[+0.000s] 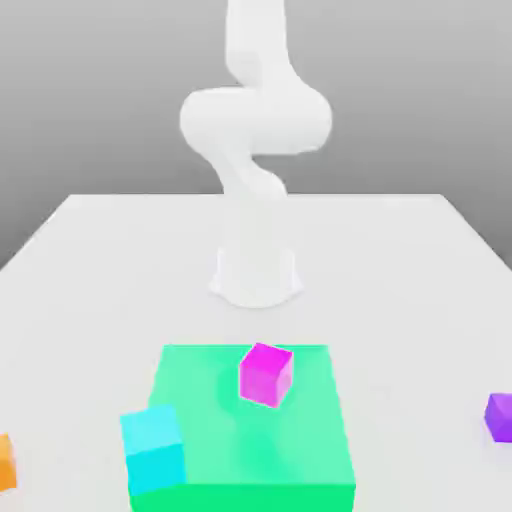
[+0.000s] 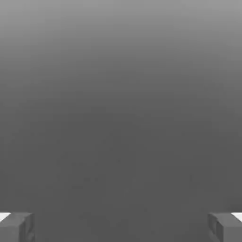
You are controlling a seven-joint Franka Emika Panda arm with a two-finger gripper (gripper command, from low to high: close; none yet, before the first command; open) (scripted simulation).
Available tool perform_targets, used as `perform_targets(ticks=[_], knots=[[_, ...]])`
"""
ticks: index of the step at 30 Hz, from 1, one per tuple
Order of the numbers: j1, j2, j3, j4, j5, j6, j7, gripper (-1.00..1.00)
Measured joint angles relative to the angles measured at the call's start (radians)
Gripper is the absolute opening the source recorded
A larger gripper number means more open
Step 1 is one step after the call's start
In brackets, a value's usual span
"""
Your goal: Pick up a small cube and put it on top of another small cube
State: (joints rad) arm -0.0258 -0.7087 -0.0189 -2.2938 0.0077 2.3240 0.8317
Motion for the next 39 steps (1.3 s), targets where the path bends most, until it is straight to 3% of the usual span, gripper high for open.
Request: perform_targets(ticks=[19,30,34,35,39], knots=[[-0.195,0.695,-0.171,0.048,0.096,0.182,0.214,0.0],[-0.319,1.099,-0.231,0.077,0.192,0.284,0.307,0.0],[-0.362,1.244,-0.192,0.107,0.245,0.378,0.281,0.0],[-0.371,1.271,-0.181,0.114,0.254,0.398,0.275,-1.0],[-0.371,1.271,-0.181,0.114,0.255,0.398,0.275,-1.0]])
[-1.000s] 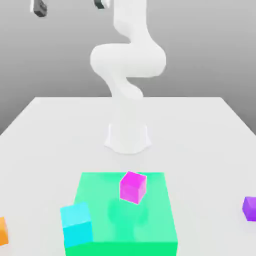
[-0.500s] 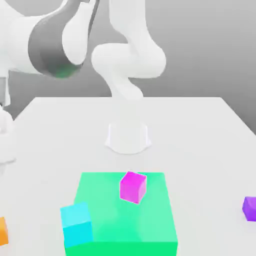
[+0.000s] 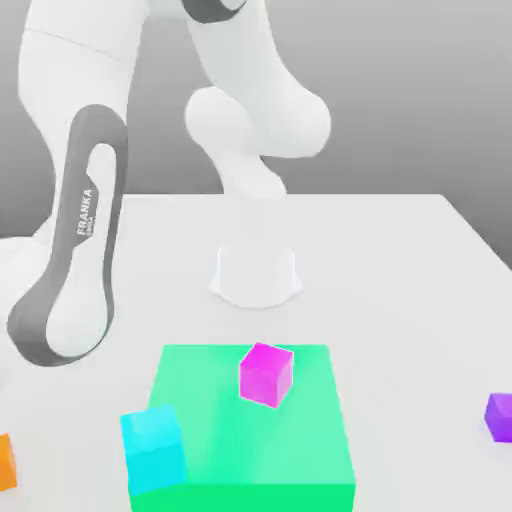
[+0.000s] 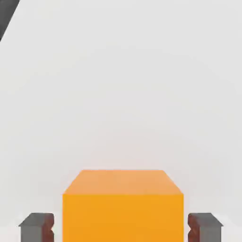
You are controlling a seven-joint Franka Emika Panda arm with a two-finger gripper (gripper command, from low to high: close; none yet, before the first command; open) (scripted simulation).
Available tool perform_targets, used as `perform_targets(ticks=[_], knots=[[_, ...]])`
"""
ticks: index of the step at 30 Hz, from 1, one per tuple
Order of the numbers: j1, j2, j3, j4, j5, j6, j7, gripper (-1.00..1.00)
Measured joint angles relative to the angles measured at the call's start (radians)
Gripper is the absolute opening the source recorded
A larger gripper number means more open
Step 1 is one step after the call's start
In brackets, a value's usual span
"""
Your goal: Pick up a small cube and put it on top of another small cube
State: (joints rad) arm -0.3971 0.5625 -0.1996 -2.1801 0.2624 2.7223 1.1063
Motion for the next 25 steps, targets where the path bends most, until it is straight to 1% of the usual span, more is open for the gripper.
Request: perform_targets(ticks=[3,7,8,12,17,19,21,22,25], knots=[[-0.001,0.002,0.001,0.0,0.0,0.001,0.0,-1.0],[0.032,-0.119,-0.041,-0.029,-0.049,-0.089,0.035,-1.0],[0.05,-0.155,-0.037,-0.034,-0.061,-0.119,0.046,-1.0],[0.15,-0.3,0.009,-0.046,-0.116,-0.247,0.101,-1.0],[0.29,-0.486,0.092,-0.059,-0.226,-0.408,0.199,-1.0],[0.302,-0.477,0.097,-0.077,-0.24,-0.38,0.212,-1.0],[0.302,-0.429,0.099,-0.1,-0.236,-0.308,0.209,-1.0],[0.302,-0.416,0.099,-0.106,-0.234,-0.289,0.208,1.0],[0.302,-0.416,0.099,-0.106,-0.234,-0.289,0.208,1.0]])
